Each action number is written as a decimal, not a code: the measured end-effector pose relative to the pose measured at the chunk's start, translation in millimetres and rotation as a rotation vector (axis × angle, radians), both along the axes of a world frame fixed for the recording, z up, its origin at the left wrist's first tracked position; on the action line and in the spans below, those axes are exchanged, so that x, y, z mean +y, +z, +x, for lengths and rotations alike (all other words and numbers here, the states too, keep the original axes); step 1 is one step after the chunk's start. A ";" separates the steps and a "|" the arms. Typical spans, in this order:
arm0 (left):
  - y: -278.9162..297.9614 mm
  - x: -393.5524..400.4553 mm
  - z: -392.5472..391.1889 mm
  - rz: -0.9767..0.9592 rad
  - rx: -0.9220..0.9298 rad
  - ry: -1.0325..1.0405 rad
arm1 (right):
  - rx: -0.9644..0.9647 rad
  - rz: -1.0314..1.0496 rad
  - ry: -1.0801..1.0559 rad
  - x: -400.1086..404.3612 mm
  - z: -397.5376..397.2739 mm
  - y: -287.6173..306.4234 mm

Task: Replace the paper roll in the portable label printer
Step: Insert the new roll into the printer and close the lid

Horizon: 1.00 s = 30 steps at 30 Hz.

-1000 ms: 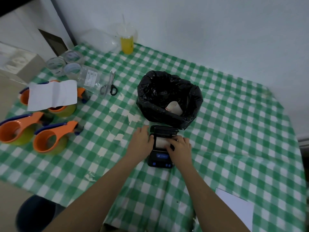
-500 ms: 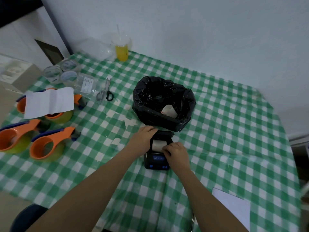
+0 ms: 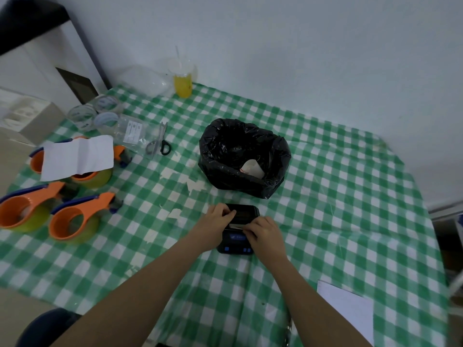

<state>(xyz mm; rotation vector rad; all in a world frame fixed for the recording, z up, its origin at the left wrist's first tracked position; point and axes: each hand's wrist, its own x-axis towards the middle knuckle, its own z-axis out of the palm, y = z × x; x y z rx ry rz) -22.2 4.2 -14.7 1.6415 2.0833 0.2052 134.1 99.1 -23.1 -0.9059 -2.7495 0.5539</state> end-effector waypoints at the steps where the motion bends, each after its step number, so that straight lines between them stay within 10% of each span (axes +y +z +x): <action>1: -0.5 -0.7 0.7 0.012 -0.004 0.003 | 0.009 -0.001 -0.002 -0.5 0.1 0.1; 10: -7.8 -7.0 3.9 0.046 -0.078 0.031 | 0.032 -0.020 0.010 -0.3 0.7 6.6; 16: 1.3 2.3 0.6 -0.038 -0.125 0.095 | 0.066 -0.460 -0.312 10.2 -4.5 27.4; 30: 24.9 44.7 -15.5 -0.240 -0.166 0.302 | -0.686 -0.382 -0.144 50.3 -55.2 53.1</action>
